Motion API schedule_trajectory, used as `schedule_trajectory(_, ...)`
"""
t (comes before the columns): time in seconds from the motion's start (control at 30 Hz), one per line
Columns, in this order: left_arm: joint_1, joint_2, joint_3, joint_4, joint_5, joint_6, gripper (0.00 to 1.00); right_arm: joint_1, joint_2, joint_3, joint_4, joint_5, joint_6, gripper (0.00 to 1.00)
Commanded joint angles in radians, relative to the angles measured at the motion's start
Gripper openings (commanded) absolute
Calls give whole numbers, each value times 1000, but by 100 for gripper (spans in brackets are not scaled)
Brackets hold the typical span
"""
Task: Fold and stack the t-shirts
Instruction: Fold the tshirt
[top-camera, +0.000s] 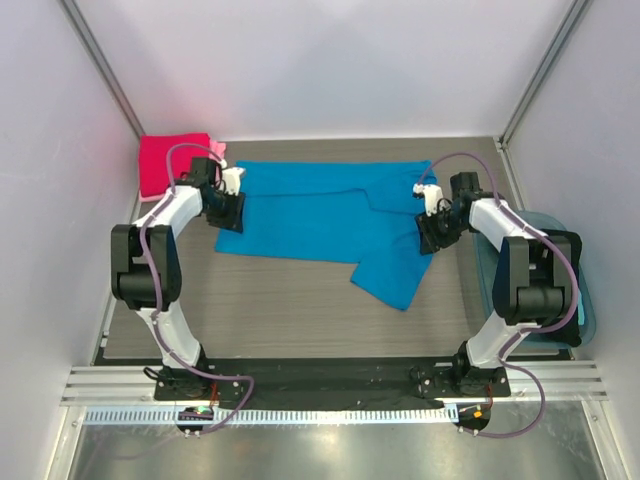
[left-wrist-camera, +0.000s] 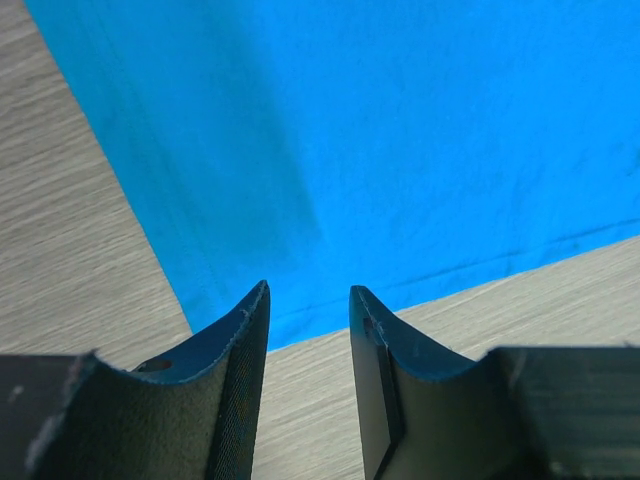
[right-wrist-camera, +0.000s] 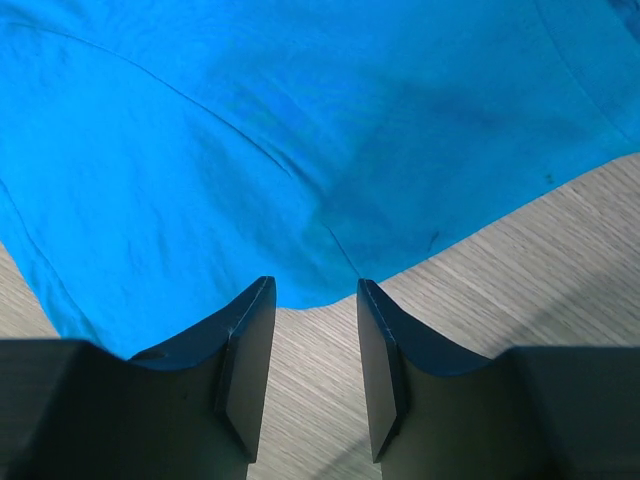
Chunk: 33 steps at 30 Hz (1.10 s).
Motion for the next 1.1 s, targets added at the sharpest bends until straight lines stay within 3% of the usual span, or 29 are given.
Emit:
schedule_trajectory(0.0, 1, 41, 21, 1, -2, -1, 39, -2, 16, -2, 13, -8, -40, 43)
schedule_trajectory(0.23, 2, 83, 41, -12, -25, 25, 38, 2, 76, -43, 41, 46, -69, 43)
schedule_trajectory(0.73, 11, 44, 33, 15, 7, 44, 38, 55, -85, -160, -57, 98, -70, 44)
schedule_trajectory(0.83, 11, 38, 36, 13, 15, 62, 38, 55, -97, -111, -54, 122, -60, 45)
schedule_trajectory(1.07, 11, 14, 59, -18, 17, 123, 38, 38, -24, 209, -49, 144, -55, 45)
